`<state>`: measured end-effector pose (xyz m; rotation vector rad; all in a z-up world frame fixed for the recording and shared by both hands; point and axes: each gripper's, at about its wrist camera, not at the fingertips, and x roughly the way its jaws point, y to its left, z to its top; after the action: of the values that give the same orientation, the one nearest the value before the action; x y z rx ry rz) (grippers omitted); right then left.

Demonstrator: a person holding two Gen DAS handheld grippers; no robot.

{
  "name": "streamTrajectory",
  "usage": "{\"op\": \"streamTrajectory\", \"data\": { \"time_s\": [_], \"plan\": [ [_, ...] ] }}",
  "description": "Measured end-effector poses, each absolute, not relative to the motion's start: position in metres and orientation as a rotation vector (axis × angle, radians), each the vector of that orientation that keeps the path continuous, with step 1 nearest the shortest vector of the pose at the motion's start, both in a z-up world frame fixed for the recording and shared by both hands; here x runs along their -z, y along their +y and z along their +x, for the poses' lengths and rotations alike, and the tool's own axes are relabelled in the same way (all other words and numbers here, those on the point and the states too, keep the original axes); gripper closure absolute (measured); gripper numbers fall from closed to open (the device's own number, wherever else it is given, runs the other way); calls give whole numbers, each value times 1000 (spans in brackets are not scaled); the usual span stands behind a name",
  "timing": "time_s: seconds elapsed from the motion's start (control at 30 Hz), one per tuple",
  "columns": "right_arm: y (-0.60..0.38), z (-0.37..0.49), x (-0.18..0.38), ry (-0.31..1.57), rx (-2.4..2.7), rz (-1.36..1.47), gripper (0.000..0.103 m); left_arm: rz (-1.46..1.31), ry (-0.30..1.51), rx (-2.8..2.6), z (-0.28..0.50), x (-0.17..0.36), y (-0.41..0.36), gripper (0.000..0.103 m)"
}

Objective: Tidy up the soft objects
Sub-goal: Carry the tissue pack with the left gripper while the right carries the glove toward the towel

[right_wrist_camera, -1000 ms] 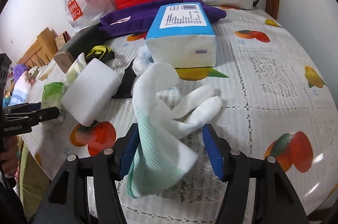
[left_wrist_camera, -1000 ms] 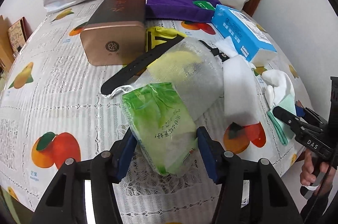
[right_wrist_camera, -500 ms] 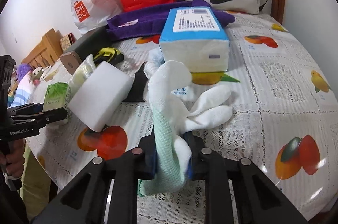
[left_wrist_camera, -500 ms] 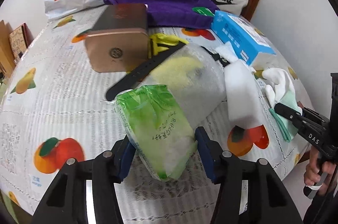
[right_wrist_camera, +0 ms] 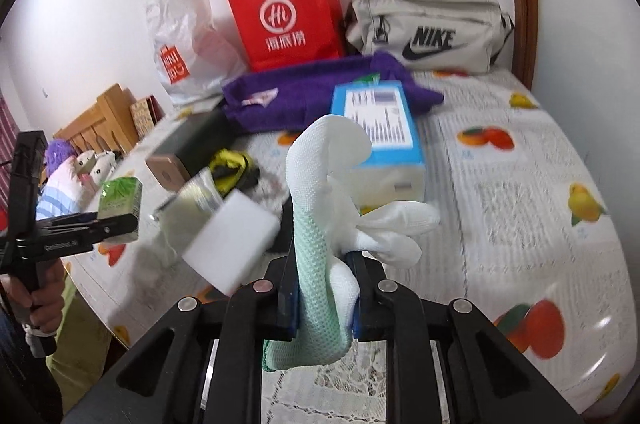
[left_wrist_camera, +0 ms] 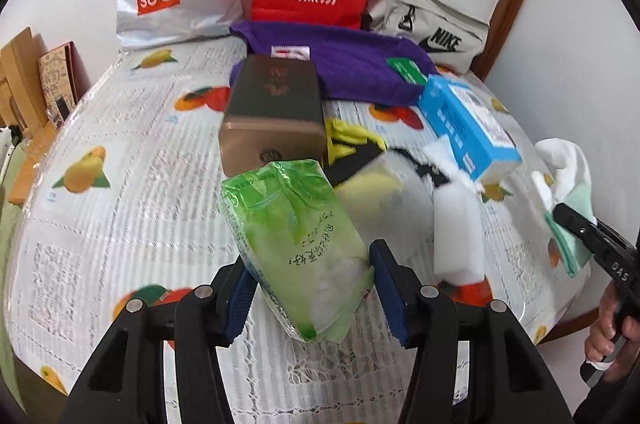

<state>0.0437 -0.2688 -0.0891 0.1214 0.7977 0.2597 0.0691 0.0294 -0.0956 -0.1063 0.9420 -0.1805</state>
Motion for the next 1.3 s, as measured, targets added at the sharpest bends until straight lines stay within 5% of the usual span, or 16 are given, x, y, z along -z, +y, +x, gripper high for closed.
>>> {"op": "streamTrajectory", "data": {
  "time_s": [0.6,1.3],
  "plan": [
    [-248,116,28,722,-359,111,85,-141,894,137,126,48,33,50],
    [-239,226,36,747,-383,111,85,-155,905,108,226,47,31,50]
  ]
}}
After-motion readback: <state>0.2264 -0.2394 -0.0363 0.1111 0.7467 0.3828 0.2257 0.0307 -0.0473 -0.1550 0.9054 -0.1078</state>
